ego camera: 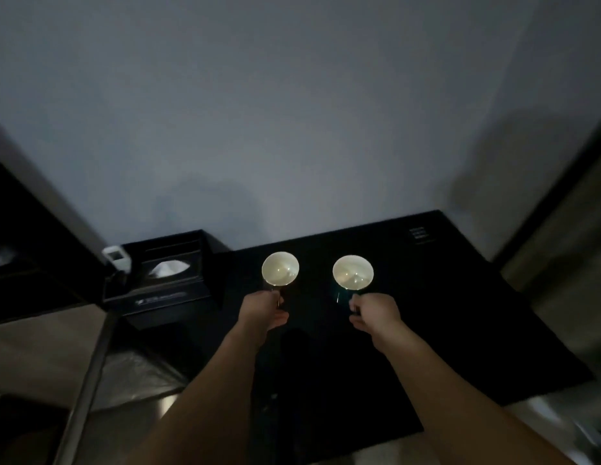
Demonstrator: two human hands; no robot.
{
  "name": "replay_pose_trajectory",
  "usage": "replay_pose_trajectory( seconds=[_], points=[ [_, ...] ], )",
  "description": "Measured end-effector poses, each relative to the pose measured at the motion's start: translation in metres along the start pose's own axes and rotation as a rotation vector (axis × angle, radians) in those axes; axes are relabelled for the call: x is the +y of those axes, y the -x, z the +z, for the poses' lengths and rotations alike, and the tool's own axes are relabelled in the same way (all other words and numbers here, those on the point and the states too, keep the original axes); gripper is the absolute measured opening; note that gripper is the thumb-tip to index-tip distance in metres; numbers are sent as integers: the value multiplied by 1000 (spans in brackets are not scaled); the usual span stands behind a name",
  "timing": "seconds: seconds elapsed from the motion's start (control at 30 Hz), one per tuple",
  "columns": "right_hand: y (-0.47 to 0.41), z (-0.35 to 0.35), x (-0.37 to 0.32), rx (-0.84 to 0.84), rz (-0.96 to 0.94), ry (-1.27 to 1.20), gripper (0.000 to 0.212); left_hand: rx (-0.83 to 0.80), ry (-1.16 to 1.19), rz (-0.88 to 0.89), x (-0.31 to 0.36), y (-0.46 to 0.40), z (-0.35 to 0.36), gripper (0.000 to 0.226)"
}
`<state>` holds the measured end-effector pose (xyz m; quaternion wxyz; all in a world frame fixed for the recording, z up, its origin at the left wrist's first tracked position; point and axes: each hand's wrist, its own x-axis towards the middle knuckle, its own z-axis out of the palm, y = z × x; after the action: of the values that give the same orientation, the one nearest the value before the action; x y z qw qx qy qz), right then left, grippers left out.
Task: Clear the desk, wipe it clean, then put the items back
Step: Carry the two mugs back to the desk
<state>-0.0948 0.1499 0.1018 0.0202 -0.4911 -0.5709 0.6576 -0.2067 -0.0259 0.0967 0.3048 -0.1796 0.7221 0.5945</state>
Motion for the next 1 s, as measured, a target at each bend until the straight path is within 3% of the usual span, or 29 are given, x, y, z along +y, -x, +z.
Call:
replay_pose_trajectory(
  seconds=[0.23, 0.6, 1.0],
  points=[
    [-58, 93, -31, -143, 24, 90, 14, 145, 171, -17, 20, -60, -43, 16],
    [-154, 243, -49, -215, 120, 152, 7, 230, 218, -138, 52, -208, -85, 16],
    [-208, 306, -50, -230, 124, 170, 12, 261, 271, -155, 59, -274, -90, 10]
  ],
)
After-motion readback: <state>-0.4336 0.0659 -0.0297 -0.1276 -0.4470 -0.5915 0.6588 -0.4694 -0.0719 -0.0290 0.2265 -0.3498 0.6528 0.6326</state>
